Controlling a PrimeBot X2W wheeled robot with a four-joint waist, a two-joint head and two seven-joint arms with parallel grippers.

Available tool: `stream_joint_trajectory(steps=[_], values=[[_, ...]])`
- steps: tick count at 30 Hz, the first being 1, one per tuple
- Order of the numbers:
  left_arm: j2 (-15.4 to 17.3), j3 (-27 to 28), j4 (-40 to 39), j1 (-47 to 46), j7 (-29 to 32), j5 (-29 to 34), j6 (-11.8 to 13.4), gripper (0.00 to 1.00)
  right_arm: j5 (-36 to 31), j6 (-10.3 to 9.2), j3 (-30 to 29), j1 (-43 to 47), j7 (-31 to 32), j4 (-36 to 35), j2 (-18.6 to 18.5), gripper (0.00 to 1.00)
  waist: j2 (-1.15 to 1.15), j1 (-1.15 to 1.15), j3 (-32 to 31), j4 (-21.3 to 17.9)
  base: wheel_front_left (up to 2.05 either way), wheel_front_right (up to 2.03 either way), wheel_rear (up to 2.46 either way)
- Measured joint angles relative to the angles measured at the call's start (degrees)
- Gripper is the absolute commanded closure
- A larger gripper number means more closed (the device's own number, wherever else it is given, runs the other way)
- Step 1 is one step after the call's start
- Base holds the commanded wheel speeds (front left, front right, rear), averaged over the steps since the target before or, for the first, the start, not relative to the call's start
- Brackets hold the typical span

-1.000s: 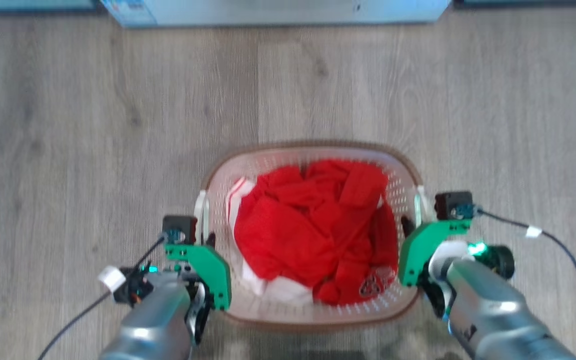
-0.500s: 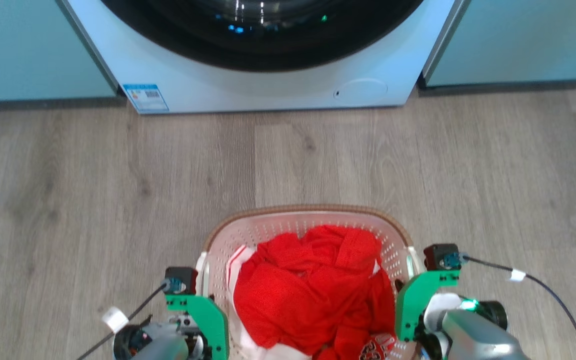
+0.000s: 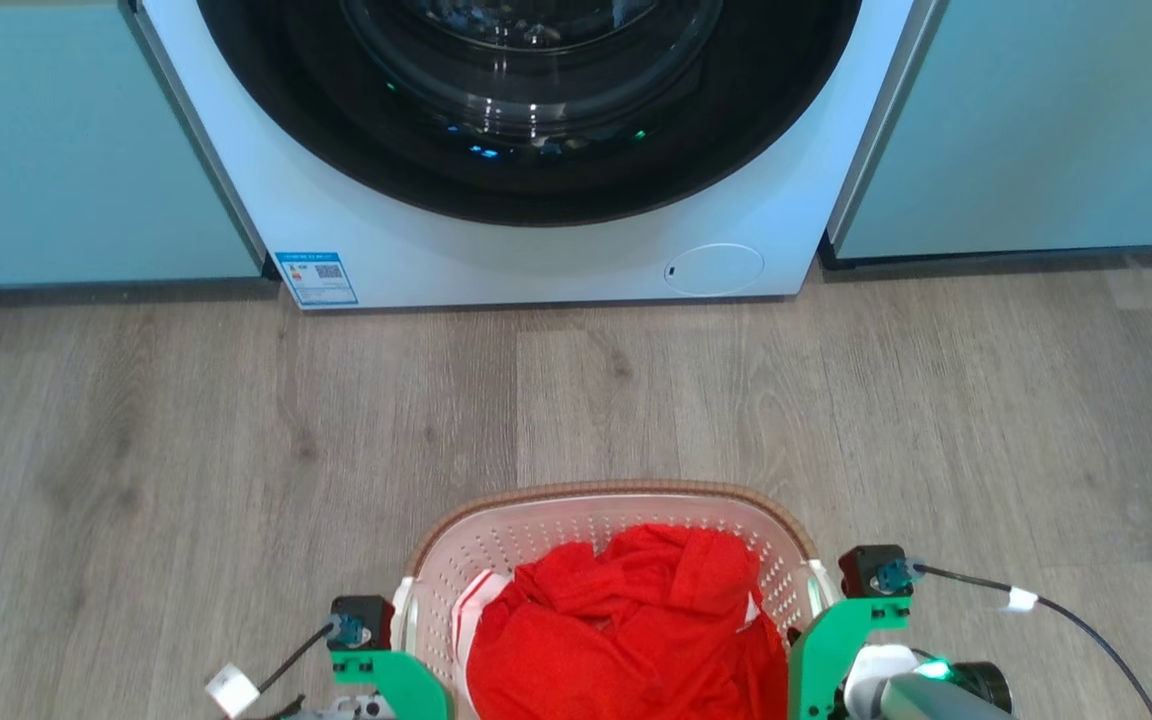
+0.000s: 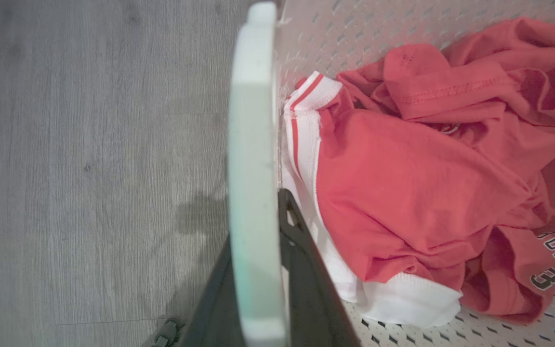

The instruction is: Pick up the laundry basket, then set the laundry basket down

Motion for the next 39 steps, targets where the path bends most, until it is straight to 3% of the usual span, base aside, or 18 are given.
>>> stream_joint_trajectory(steps=[39], values=[[0.0,-4.5,1.2,0.1,1.0,-3.8,0.0,1.00,10.5,-0.01,9.9,0.0,-0.4,1.6,0.0,1.00,0.00,0.00,-1.4,-0.5,0.00,0.00,0.00]])
